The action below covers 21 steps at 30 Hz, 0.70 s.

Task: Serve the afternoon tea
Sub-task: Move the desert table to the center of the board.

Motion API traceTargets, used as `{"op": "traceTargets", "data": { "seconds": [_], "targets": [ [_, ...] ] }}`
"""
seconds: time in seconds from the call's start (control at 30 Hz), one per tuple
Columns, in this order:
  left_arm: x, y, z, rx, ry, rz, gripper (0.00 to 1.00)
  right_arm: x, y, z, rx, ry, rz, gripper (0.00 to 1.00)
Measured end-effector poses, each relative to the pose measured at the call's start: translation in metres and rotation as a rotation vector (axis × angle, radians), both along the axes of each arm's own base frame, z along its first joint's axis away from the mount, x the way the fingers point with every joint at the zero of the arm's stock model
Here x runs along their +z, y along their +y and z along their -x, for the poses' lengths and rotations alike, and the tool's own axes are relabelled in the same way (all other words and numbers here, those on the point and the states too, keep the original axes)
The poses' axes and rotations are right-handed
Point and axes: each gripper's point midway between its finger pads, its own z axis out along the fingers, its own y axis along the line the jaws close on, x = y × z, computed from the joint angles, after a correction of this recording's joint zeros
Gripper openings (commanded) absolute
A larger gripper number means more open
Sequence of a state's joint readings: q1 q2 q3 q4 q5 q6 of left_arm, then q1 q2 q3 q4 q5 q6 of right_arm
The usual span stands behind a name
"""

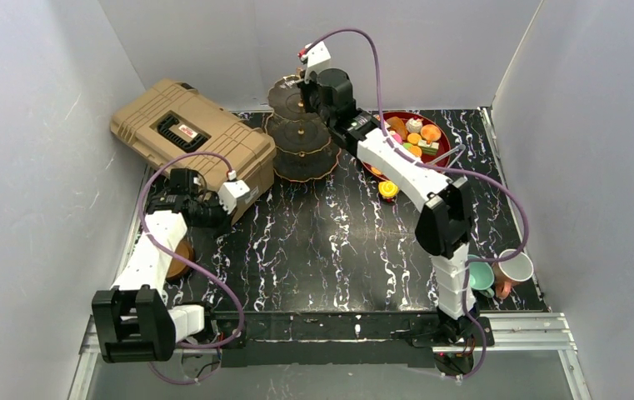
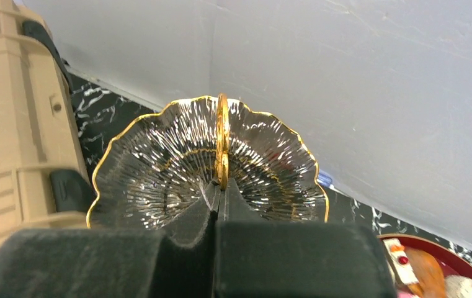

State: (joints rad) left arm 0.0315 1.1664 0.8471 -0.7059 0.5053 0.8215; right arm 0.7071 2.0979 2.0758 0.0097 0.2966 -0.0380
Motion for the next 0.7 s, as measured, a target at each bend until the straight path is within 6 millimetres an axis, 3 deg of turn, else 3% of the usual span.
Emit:
{"op": "traceTargets", "data": {
  "seconds": [0.4, 0.7],
  "targets": [
    [0.013, -0.023, -0.044, -0.042, -0.032, 0.017, 0.00, 0.000, -0.050, 0.040, -0.046, 0.050, 0.095, 0.01],
    [0.019, -0.042, -0.072, -0.067, -0.034, 0.027, 0.00, 0.016, -0.058, 0.068, -0.002, 0.082, 0.007, 0.01]
  ]
}}
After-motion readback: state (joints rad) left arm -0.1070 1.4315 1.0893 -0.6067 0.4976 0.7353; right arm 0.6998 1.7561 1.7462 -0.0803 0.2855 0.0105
